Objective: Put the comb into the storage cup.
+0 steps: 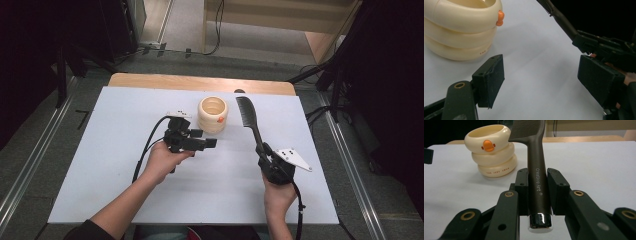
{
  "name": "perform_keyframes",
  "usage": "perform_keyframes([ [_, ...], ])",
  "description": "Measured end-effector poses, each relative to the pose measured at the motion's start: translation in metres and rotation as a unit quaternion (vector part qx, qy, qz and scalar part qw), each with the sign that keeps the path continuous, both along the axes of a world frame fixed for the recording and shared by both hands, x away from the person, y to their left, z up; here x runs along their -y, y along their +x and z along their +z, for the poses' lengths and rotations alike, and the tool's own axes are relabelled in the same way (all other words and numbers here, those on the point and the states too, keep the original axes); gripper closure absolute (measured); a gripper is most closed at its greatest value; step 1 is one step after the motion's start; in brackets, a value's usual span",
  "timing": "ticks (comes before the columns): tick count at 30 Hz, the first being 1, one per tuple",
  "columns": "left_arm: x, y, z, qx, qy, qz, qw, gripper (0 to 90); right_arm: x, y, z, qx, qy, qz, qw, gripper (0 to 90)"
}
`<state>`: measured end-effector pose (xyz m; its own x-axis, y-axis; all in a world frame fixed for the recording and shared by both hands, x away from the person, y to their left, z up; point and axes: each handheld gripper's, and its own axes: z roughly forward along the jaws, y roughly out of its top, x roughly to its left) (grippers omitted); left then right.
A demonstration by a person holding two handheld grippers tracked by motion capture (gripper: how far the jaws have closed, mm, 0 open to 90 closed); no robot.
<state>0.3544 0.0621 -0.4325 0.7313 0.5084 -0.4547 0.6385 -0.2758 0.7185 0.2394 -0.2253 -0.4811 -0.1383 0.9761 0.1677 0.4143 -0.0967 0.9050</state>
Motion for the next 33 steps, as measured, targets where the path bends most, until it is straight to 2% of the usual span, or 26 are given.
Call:
perform_keyframes([
  [7,0.011,0.003,0.001,-0.014,-0.012,0.001,0.9998,23.9,-0.007,0.0,-0.002,0.003,0.0,0.003,1.0,70.1],
  [19,0.036,0.004,-0.002,-0.044,-0.04,0.022,0.998,25.9,-0.011,0.0,-0.002,0.012,0.004,-0.003,0.9999,70.1],
  [26,0.049,0.004,-0.005,-0.048,-0.04,0.033,0.9975,26.1,-0.012,0.002,-0.004,0.013,0.006,-0.007,0.9999,70.1],
  [33,0.061,0.005,-0.006,-0.043,-0.037,0.037,0.9977,26.1,-0.016,0.003,-0.005,0.013,0.01,-0.008,0.9998,70.1],
])
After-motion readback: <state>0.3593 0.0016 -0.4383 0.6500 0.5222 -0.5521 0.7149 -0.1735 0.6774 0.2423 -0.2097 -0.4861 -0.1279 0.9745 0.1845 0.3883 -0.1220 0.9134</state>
